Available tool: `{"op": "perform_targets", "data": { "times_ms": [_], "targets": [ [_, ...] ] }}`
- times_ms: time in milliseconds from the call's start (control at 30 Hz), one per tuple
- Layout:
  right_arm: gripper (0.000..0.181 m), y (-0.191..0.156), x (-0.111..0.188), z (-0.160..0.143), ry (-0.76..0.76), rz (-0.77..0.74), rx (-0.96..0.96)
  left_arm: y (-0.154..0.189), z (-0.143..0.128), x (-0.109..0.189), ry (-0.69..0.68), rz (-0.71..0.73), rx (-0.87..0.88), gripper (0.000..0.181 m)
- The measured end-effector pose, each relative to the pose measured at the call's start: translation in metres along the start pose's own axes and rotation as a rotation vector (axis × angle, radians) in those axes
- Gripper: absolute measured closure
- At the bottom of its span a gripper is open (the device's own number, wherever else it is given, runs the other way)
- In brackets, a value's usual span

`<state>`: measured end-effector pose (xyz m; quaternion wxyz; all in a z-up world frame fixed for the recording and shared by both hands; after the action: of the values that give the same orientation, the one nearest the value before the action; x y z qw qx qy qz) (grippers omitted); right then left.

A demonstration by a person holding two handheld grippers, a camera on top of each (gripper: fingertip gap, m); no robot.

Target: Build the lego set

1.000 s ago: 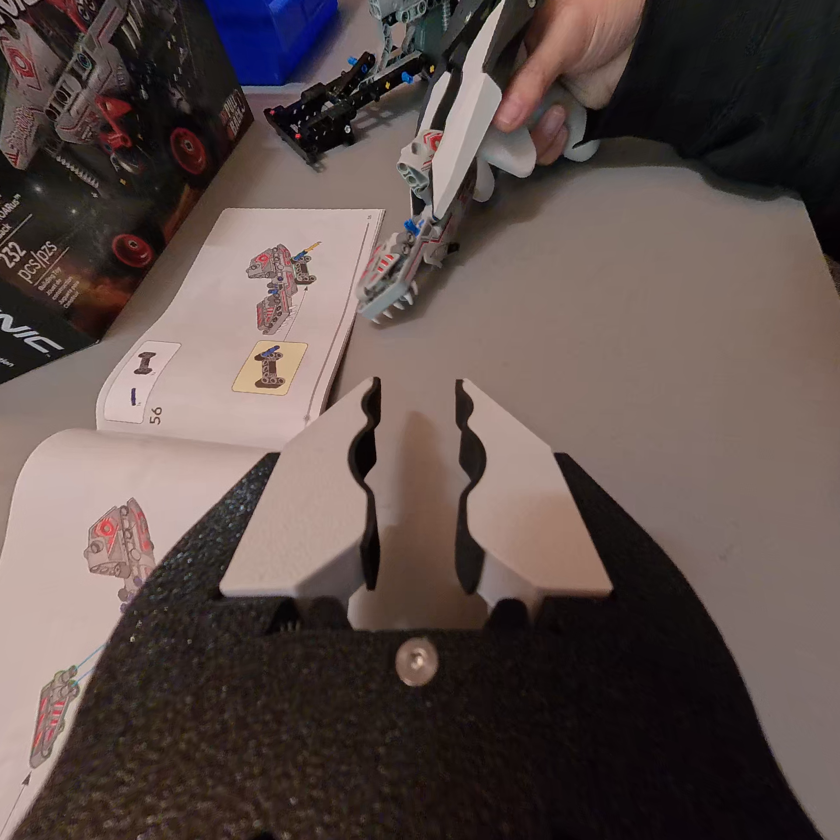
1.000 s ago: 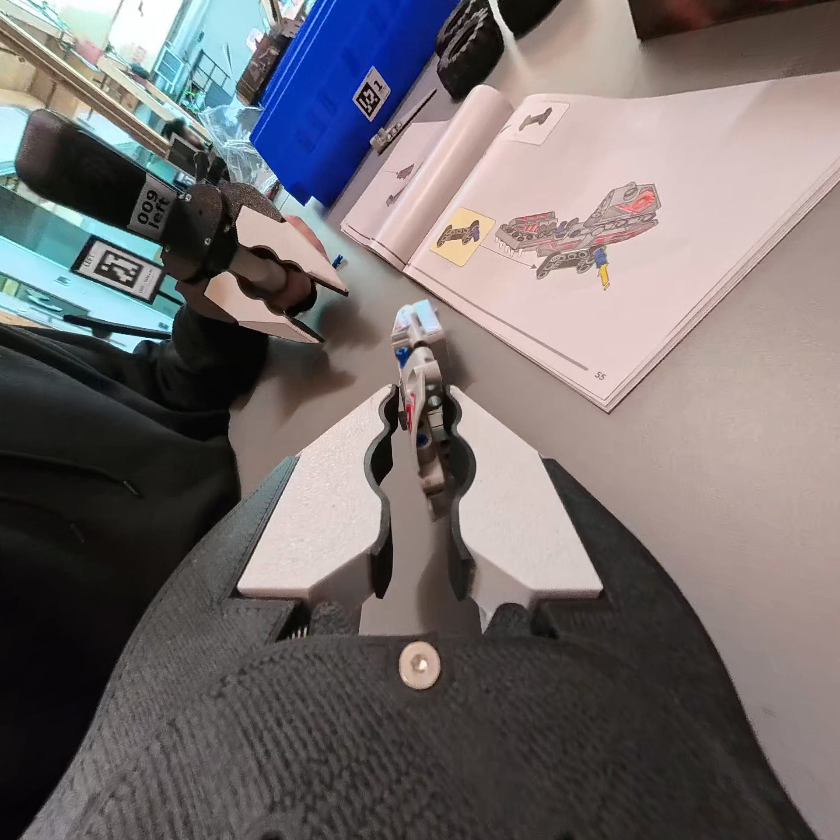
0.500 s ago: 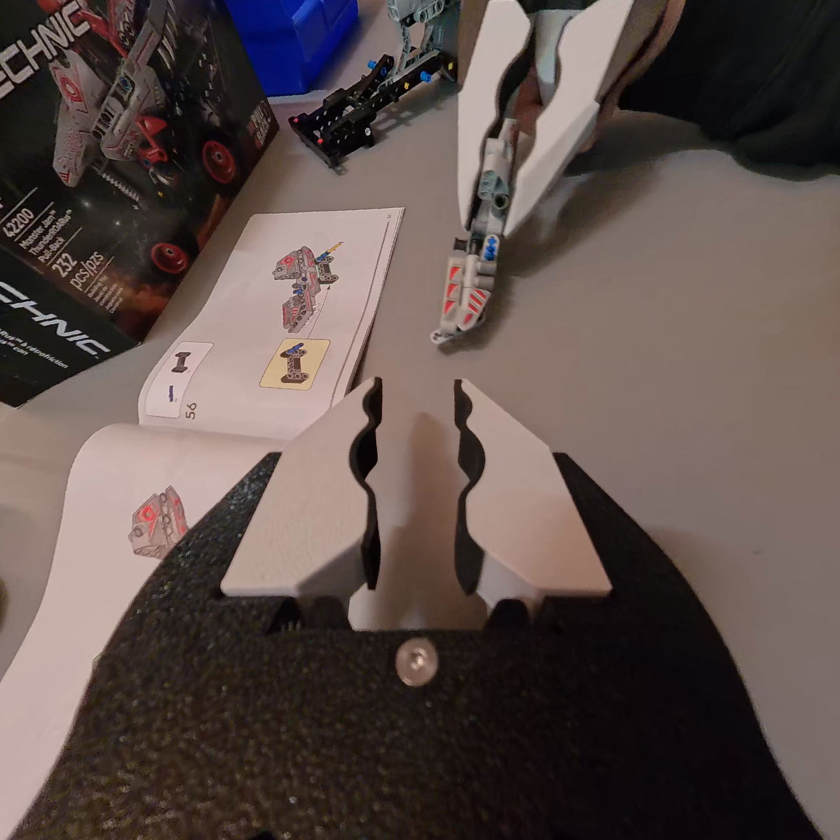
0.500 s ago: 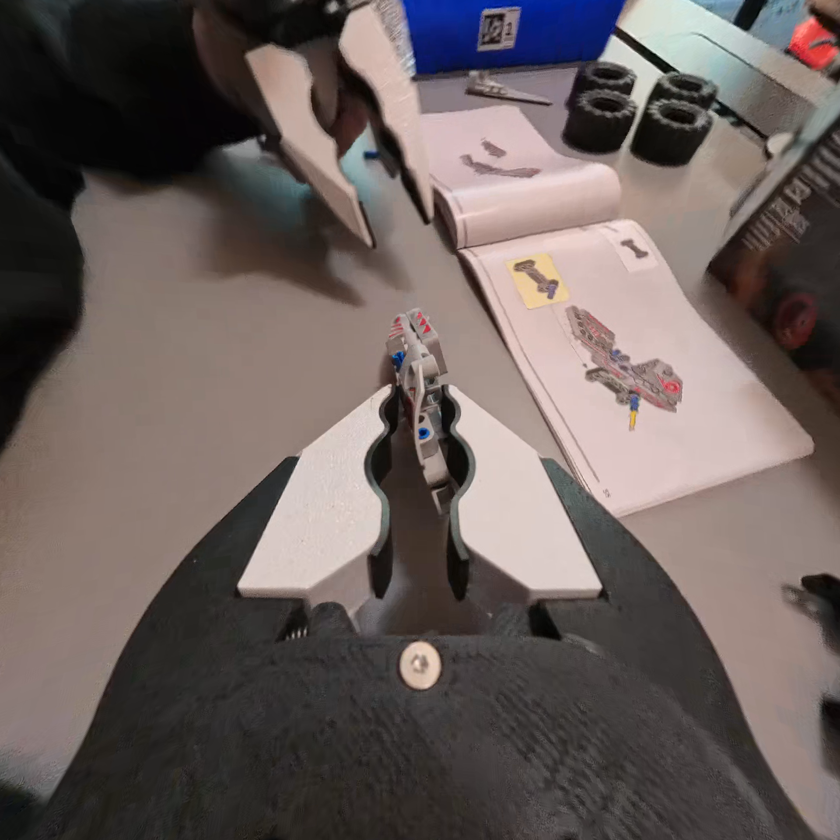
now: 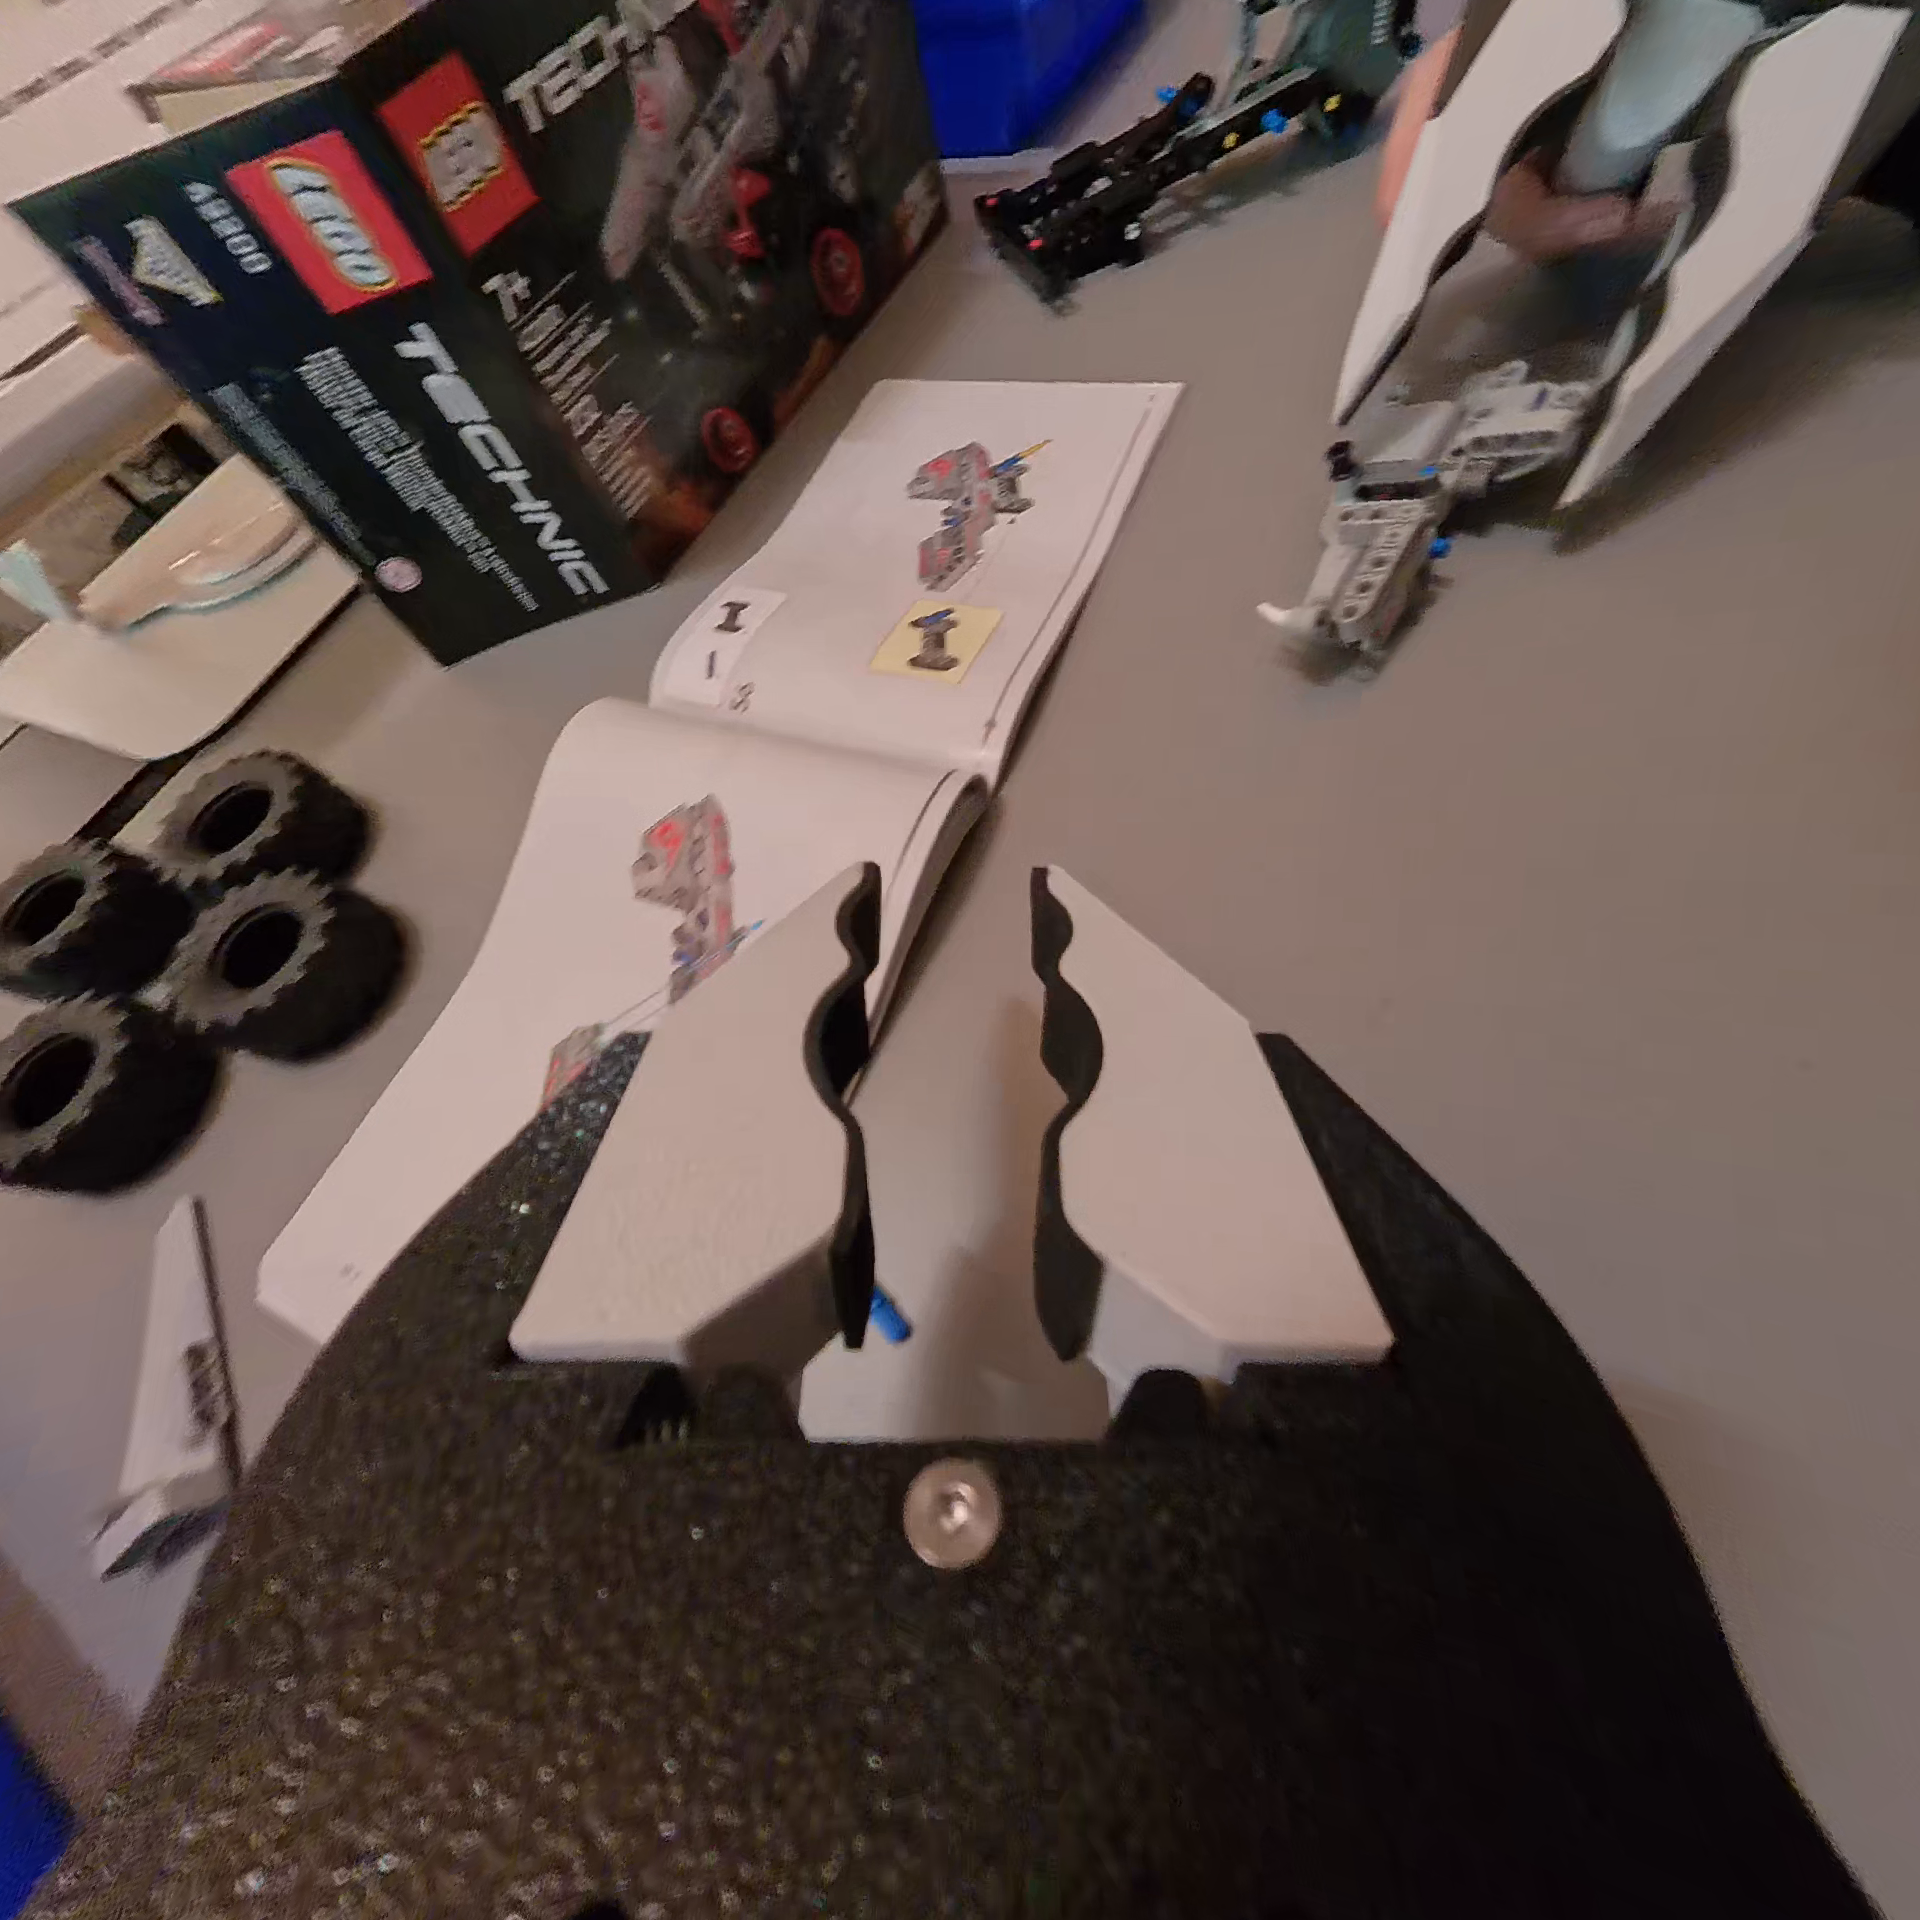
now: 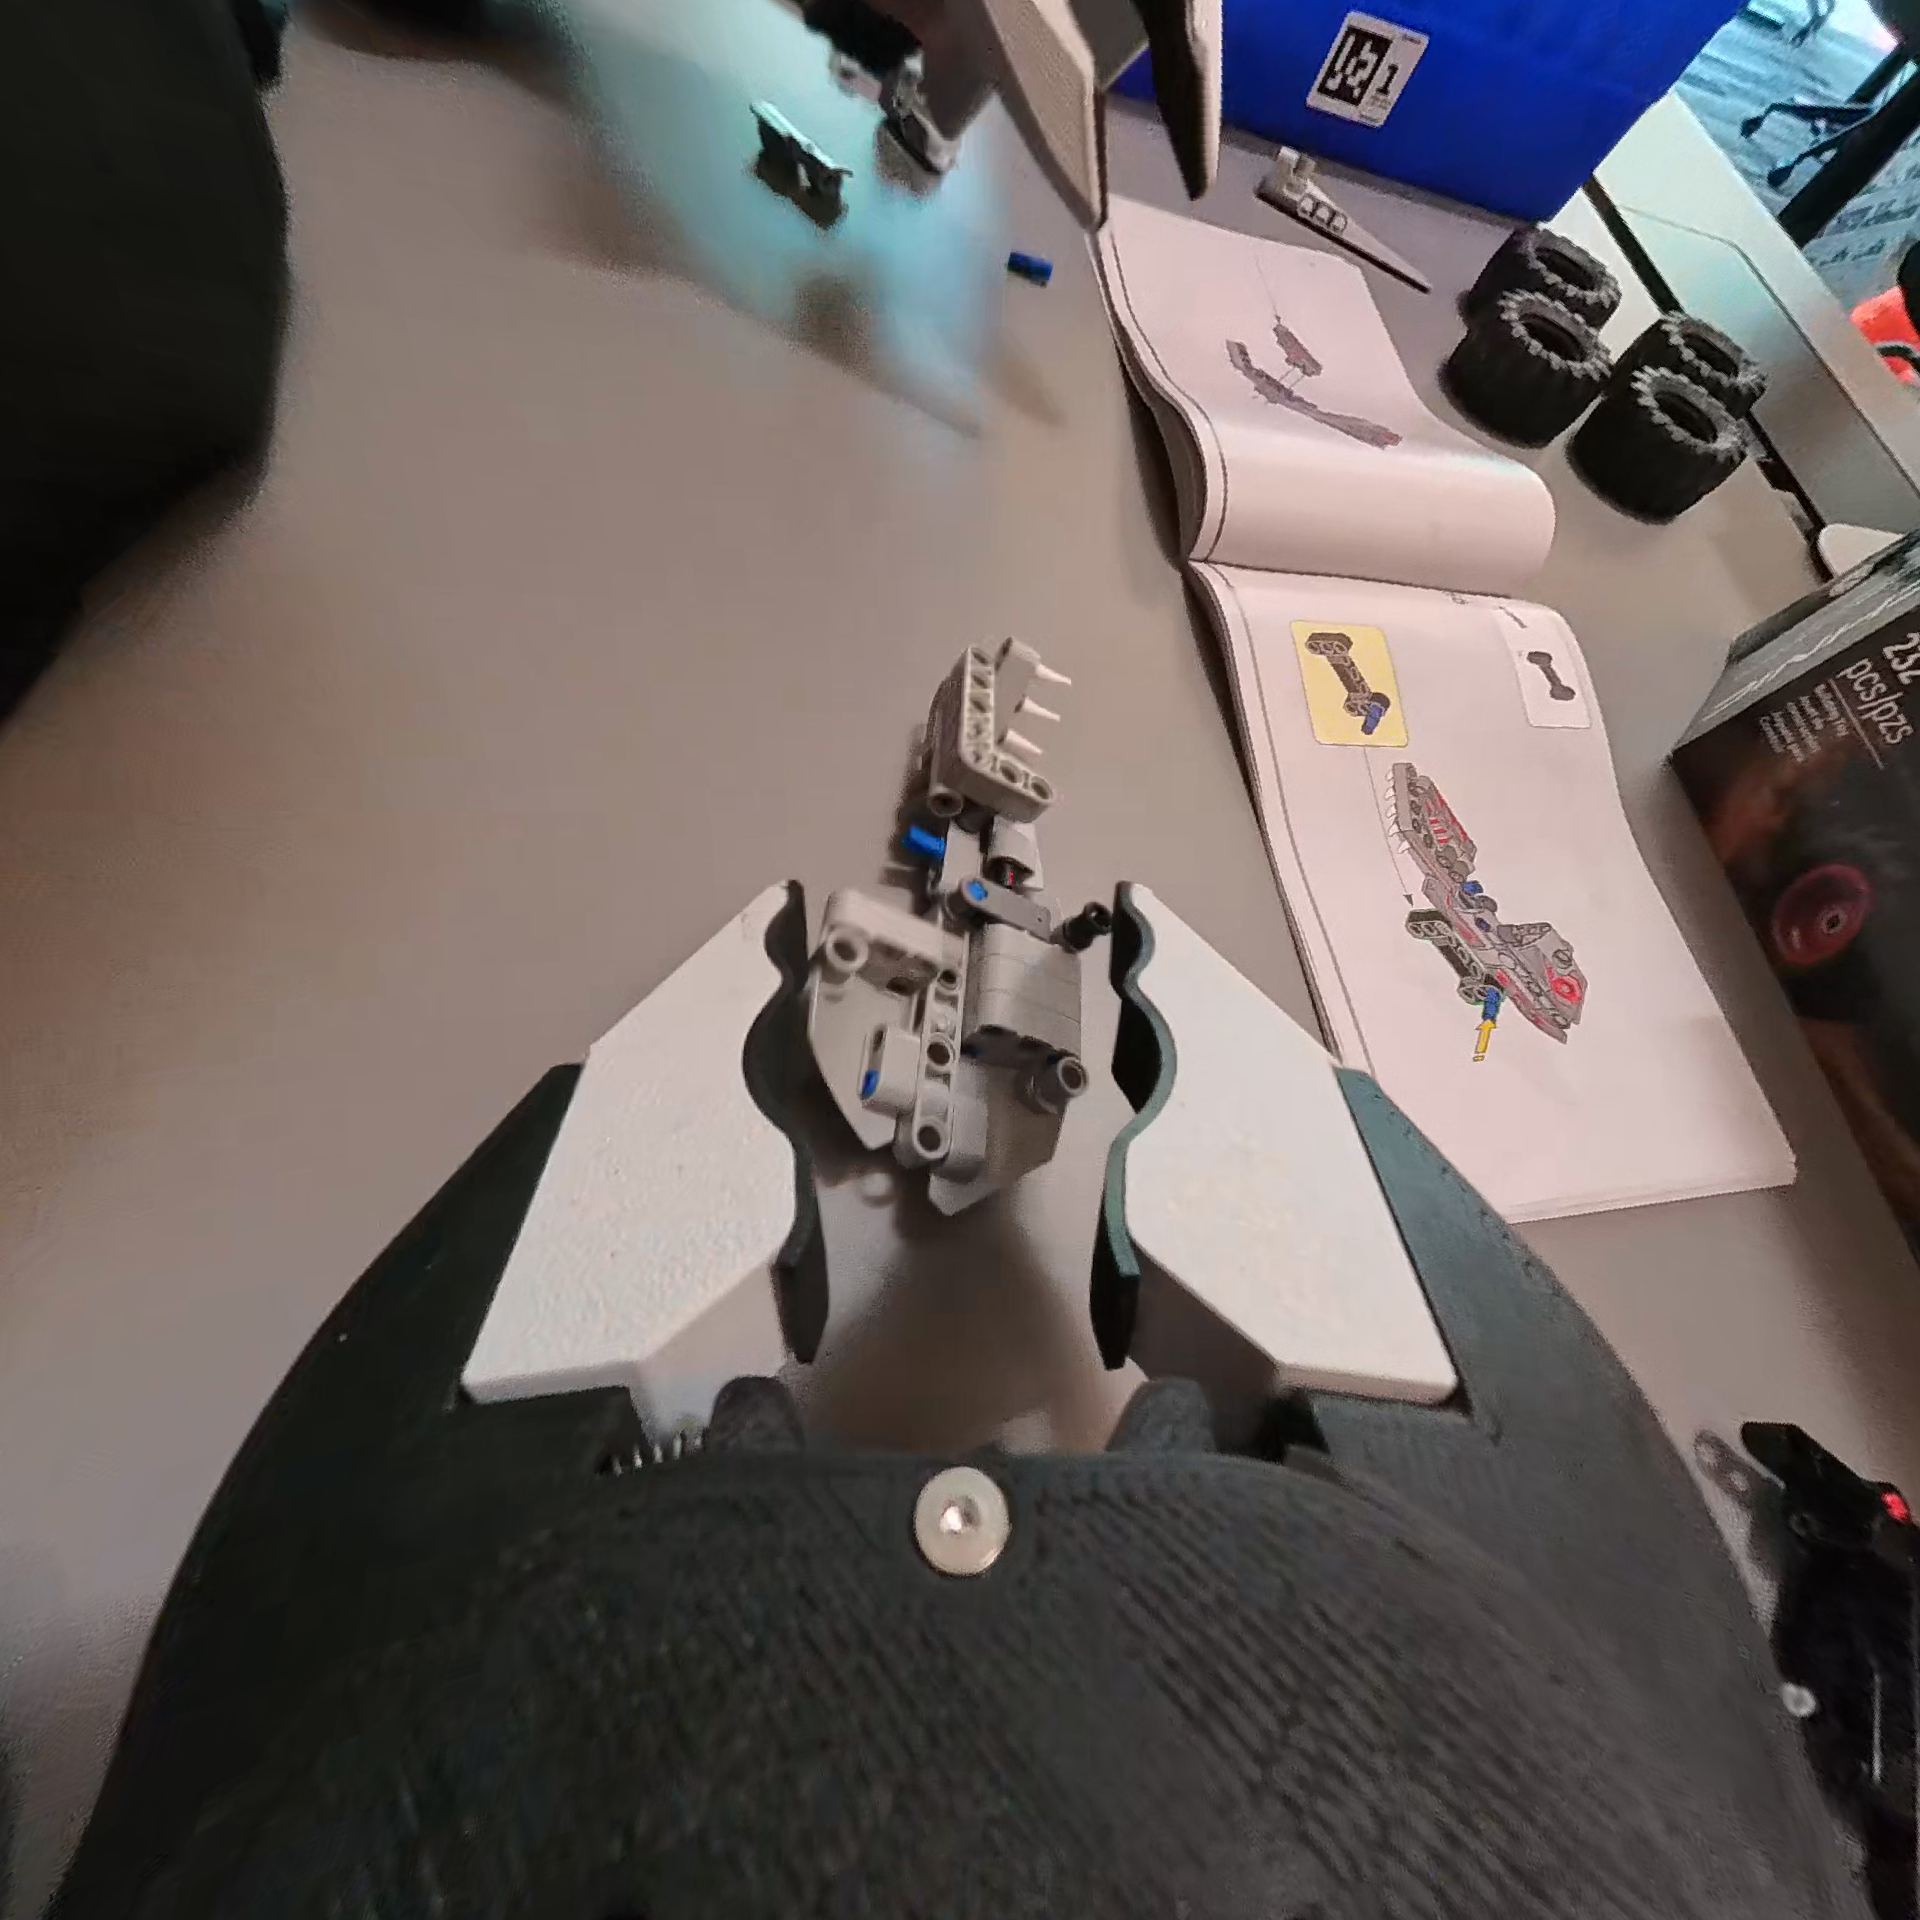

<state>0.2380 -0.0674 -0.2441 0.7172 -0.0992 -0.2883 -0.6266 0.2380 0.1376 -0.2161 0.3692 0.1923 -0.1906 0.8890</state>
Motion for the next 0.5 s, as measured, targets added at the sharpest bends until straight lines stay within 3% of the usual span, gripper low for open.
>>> {"op": "perform_targets", "data": {
  "times_ms": [33, 200, 333, 500],
  "targets": [
    [0.122, -0.001, 0.002, 0.003, 0.023, 0.003, -0.014, -0.005, -0.002, 0.005, -0.003, 0.018, 0.006, 0.155],
    [0.114, 0.001, 0.018, 0.020, 0.159, -0.008, -0.058, -0.025, -0.003, 0.023, 0.011, 0.085, 0.032, 0.156],
    [0.131, 0.040, 0.034, 0.021, 0.229, -0.244, -0.106, -0.040, -0.003, 0.039, -0.018, 0.142, 0.006, 0.158],
    [0.148, 0.080, 0.035, -0.019, 0.031, -0.489, -0.240, -0.070, 0.004, 0.077, -0.006, 0.261, -0.001, 0.162]
  ]
}}
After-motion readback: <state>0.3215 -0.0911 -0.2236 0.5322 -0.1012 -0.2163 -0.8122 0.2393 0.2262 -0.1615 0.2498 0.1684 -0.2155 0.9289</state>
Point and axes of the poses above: each gripper's, where its closed fingertips meet, x back along the fingers, z out of its top, y = z × x across the jaws, the point moved 2 cm from there along x, back along the fingers, and after that the axes turned 1 degree about z, right-handed, at the moved point
